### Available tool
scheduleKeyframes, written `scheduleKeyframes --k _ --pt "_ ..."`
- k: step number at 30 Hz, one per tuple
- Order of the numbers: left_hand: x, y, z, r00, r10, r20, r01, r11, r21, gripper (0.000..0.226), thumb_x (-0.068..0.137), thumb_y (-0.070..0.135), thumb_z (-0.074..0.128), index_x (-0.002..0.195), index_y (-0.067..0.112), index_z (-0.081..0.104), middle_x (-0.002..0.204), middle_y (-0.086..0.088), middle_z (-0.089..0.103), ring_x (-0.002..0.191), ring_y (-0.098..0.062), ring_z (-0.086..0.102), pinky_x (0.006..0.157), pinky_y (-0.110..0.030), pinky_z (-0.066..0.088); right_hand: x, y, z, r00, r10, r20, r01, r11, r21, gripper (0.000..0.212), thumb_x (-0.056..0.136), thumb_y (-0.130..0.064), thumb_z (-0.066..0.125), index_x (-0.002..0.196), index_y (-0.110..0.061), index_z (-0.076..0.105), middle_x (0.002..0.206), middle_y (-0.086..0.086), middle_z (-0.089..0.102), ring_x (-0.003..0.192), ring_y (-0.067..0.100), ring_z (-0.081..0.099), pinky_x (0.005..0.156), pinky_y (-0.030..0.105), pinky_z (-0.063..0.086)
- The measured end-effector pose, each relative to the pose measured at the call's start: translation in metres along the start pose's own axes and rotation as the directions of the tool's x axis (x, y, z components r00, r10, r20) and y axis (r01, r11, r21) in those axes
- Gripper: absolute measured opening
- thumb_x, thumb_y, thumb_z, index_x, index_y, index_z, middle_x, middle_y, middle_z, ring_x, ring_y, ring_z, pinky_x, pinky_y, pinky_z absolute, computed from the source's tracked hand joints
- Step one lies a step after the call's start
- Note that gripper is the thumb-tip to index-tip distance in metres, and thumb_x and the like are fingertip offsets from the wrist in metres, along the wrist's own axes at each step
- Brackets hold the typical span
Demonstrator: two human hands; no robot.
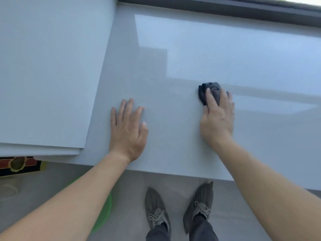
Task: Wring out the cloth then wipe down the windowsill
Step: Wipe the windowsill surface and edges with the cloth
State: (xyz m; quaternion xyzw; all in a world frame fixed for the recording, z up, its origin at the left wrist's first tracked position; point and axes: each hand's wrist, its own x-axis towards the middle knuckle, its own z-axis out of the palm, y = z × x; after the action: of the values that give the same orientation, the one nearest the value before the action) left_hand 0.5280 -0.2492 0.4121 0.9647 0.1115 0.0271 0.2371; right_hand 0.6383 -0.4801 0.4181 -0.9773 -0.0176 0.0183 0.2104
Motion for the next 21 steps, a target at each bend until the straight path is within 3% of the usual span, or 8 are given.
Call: scheduleKeyframes --k 2,4,7,9,12,14,17,21 --pt "-0.002 0.0 0.0 0.999 -0.002 -0.041 -0.001 0.998 -0.07 0.05 0.09 0.032 0.03 0.132 0.011 0.047 0.156 -0.013 0.033 0.15 -0.025 0.017 0.122 -0.05 -0.001 -0.037 -0.016 0.011 0.983 -0.185 0.009 0.185 0.982 -0.021 0.057 0.092 -0.015 0.048 0.148 -0.025 0.043 0.163 0.008 0.022 0.151 0.037 0.012 0.122 0.053 0.012" --pt "-0.003 0.0 -0.002 0.999 -0.001 -0.053 -0.006 0.993 -0.12 0.044 0.092 0.031 0.031 0.125 0.009 0.05 0.15 -0.013 0.04 0.147 -0.026 0.023 0.122 -0.05 -0.001 -0.084 -0.024 0.02 0.896 -0.434 0.097 0.437 0.899 -0.021 0.061 0.086 -0.011 0.053 0.146 -0.023 0.048 0.16 0.011 0.029 0.149 0.04 0.017 0.12 0.056 0.017" --pt "-0.01 -0.001 -0.006 0.998 0.032 -0.047 -0.036 0.996 -0.086 0.045 0.096 0.034 0.03 0.126 0.009 0.052 0.151 -0.012 0.04 0.148 -0.026 0.023 0.122 -0.048 0.0 -0.097 -0.01 0.012 0.759 -0.613 0.221 0.63 0.777 -0.007 0.061 0.087 -0.01 0.052 0.146 -0.027 0.046 0.159 0.01 0.031 0.15 0.037 0.019 0.121 0.055 0.018" --pt "-0.019 -0.002 -0.007 0.999 0.028 -0.04 -0.028 1.0 0.005 0.049 0.097 0.038 0.028 0.133 0.011 0.049 0.157 -0.011 0.034 0.149 -0.025 0.019 0.122 -0.051 -0.001 -0.074 0.005 0.004 0.795 -0.573 0.199 0.591 0.805 -0.043 0.06 0.088 -0.009 0.051 0.144 -0.027 0.048 0.158 0.01 0.032 0.15 0.036 0.019 0.121 0.056 0.015" --pt "-0.039 -0.006 -0.005 0.999 -0.01 0.044 0.007 0.997 0.072 0.061 0.098 0.045 0.02 0.148 0.016 0.037 0.164 -0.006 0.017 0.153 -0.018 0.004 0.122 -0.049 -0.005 -0.039 0.01 -0.003 0.978 -0.196 0.064 0.199 0.979 -0.038 0.057 0.094 -0.01 0.048 0.148 -0.028 0.043 0.162 0.006 0.023 0.152 0.032 0.009 0.123 0.052 0.005" --pt "-0.042 -0.009 -0.005 0.998 -0.001 0.057 -0.002 0.999 0.054 0.062 0.097 0.043 0.019 0.151 0.017 0.033 0.165 -0.003 0.013 0.153 -0.015 0.0 0.122 -0.047 -0.005 -0.044 -0.007 0.004 0.996 -0.091 0.002 0.091 0.995 -0.041 0.057 0.094 -0.013 0.047 0.149 -0.026 0.041 0.163 0.005 0.021 0.152 0.034 0.008 0.123 0.051 0.006" --pt "-0.04 -0.01 -0.006 0.999 -0.005 0.032 0.005 1.0 -0.005 0.06 0.096 0.039 0.022 0.149 0.017 0.038 0.164 -0.003 0.02 0.152 -0.015 0.007 0.122 -0.047 -0.002 -0.094 -0.033 0.021 0.929 -0.367 0.051 0.367 0.93 0.007 0.059 0.087 -0.013 0.052 0.144 -0.022 0.049 0.159 0.01 0.031 0.149 0.04 0.019 0.119 0.057 0.019" --pt "-0.039 -0.004 -0.009 0.999 -0.033 0.006 0.033 0.999 -0.042 0.059 0.095 0.037 0.025 0.148 0.016 0.038 0.162 -0.005 0.026 0.152 -0.017 0.011 0.122 -0.047 -0.003 -0.144 -0.029 0.018 0.771 -0.603 0.206 0.614 0.789 0.01 0.059 0.089 -0.016 0.053 0.146 -0.029 0.045 0.161 0.007 0.03 0.151 0.036 0.015 0.121 0.054 0.019"
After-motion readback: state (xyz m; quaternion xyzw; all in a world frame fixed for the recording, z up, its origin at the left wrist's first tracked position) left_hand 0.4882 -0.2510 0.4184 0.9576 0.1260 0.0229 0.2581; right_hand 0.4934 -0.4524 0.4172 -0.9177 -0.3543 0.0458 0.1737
